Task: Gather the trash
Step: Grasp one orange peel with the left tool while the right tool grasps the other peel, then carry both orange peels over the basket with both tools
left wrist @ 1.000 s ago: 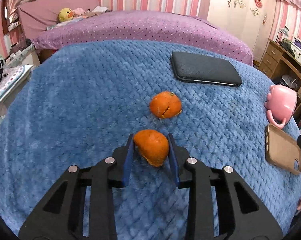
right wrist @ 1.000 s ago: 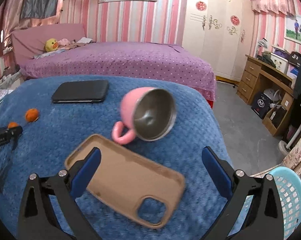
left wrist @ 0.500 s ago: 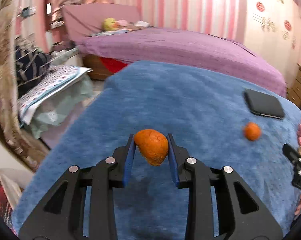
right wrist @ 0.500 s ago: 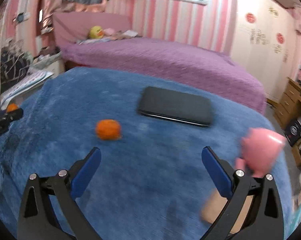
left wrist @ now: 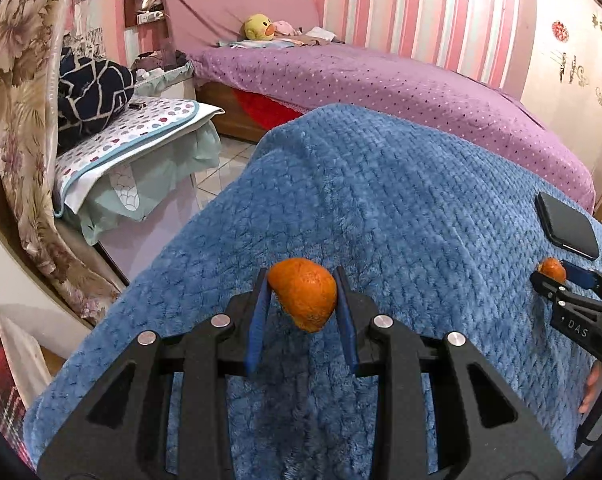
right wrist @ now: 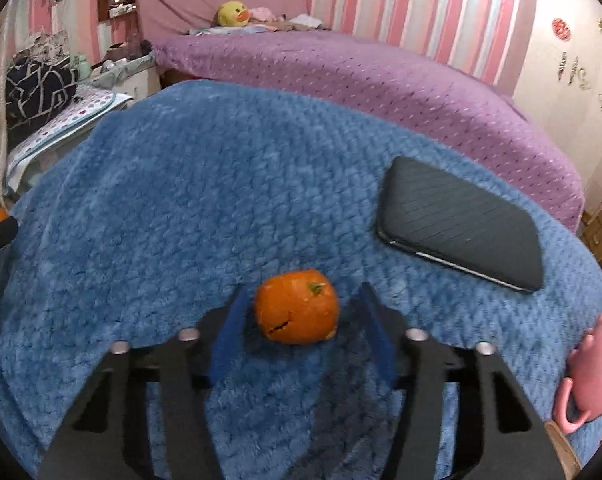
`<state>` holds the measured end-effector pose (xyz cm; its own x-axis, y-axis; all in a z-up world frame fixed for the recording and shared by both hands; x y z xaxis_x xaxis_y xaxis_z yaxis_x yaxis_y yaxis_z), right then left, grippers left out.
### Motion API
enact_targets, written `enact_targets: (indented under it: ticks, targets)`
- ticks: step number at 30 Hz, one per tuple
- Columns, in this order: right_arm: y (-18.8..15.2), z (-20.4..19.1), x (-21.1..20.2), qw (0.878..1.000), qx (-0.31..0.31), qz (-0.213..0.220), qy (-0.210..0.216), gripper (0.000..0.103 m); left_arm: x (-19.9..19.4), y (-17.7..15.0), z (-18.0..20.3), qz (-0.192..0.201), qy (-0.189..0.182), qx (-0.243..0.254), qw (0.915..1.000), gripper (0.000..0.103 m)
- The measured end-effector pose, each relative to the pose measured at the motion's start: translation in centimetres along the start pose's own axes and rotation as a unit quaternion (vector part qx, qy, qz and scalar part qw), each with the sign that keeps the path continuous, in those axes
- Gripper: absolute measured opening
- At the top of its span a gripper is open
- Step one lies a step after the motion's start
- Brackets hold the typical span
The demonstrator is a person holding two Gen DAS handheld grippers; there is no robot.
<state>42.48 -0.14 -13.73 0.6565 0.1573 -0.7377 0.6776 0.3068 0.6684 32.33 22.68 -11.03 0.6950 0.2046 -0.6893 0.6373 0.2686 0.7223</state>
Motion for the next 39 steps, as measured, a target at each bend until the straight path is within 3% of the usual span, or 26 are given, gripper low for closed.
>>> enact_targets:
  ticks: [1, 4, 10, 17, 29, 39]
  targets:
    - [0.0, -0.2, -0.1, 1.0, -0.004, 0.003, 0.004, 0.04, -0.1, 0.0, 0.1, 0.001, 0.001, 0.001, 1.0, 0.03]
    - [0.0, -0.5, -0.6, 1.0, -0.009, 0.014, 0.007, 0.033, -0.5, 0.1, 0.2, 0.007, 0.007, 0.007, 0.9999, 0.03]
    - [-0.2, 0.6, -3.5, 0.999, -0.015, 0.047, -0.007, 0.032, -1.9, 0.4, 1.1, 0.021, 0.007, 0.014, 0.9997, 0.03]
    - [-2.2, 5.2, -9.2, 0.996, 0.001, 0.074, -0.04, 0.032, -4.5, -0.3, 4.5, 0.02, -0.025, 0.02, 0.9993, 0.03]
    - [-10.5, 15.0, -19.0, 0.987, 0.074, 0.094, -0.108, 0.032, -9.3, -3.5, 14.8, 0.015, -0.106, 0.066, 0.992, 0.03]
    - [-16.8, 20.8, -24.2, 0.975, 0.132, 0.103, -0.148, 0.032, -12.2, -5.4, 21.3, 0.03, -0.132, 0.097, 0.986, 0.03]
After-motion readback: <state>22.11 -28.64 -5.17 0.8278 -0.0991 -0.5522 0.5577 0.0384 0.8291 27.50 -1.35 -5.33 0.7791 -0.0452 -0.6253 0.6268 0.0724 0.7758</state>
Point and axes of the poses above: each gripper's, at about its wrist camera, not at the fingertips, and x roughly the way its jaws point, z to its right, y to its top, the point moved 8 cm from there along x, roughly the way its jaws point, and after that the axes turned 1 degree about -y, right-handed, at the moved point
